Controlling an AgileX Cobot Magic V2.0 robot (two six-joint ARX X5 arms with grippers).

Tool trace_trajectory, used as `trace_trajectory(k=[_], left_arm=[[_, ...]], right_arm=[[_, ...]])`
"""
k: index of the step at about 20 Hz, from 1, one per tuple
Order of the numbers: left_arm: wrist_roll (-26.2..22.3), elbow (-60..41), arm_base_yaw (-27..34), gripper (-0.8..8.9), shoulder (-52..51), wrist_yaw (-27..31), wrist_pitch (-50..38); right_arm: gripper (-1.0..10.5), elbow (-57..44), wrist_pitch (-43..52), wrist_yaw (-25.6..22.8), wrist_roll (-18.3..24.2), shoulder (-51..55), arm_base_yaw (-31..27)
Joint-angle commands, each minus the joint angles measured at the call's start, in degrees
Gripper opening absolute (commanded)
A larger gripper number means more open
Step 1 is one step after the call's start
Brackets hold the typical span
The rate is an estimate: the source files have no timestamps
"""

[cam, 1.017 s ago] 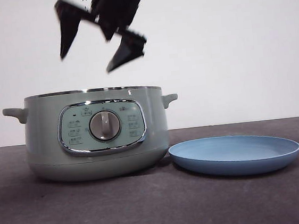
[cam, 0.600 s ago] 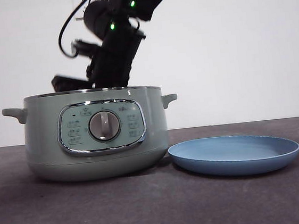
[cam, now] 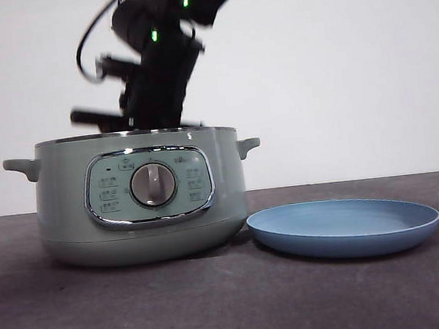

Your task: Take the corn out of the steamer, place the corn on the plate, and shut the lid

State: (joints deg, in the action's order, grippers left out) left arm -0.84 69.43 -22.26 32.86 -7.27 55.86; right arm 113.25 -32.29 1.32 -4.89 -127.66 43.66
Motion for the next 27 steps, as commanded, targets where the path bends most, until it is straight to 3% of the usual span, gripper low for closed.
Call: trace_trajectory(k=[1, 3, 5, 10, 13, 16, 19, 27], left_arm=[[0.2, 0.4, -0.1, -0.12, -0.6, -0.4, -2.6], [0.2, 0.4, -0.2, -0.12, -0.6, -0.4, -2.6], [0.2, 0.4, -0.1, -0.12, -0.6, -0.4, -2.6], [0.2, 0.4, -0.1, -0.12, -0.6, -0.4, -2.6], [0.2, 0.4, -0.1, -0.12, -0.6, -0.4, -2.5], [0.2, 0.4, -0.1, -0.12, -0.6, -0.4, -2.5], [0.2, 0.4, -0.1, -0.12, -0.6, -0.4, -2.6], [0.7, 0.4, -0.1, -0.12, -0.6, -0.4, -2.6]], right_arm=[[-0.1, 0.7, -0.4, -1.7, 0.7, 8.1, -0.2], [-0.1, 0.7, -4.9, -3.0, 1.0, 15.3, -1.2], [-0.1, 0.6, -10.3, -7.9, 2.2, 21.4, -2.8], [-0.1, 0.3, -19.2, -7.7, 3.1, 26.2, -9.8], [-0.1, -2.9, -19.8, -7.3, 3.9, 28.0, -13.0], [-0.1, -8.6, -17.6, -7.0, 3.7, 30.3, -15.7], [-0.1, -20.4, -11.3, -2.4, 2.2, 33.8, -19.9], [-0.1, -51.2, 16.8, 3.1, -3.8, 35.0, -22.3]])
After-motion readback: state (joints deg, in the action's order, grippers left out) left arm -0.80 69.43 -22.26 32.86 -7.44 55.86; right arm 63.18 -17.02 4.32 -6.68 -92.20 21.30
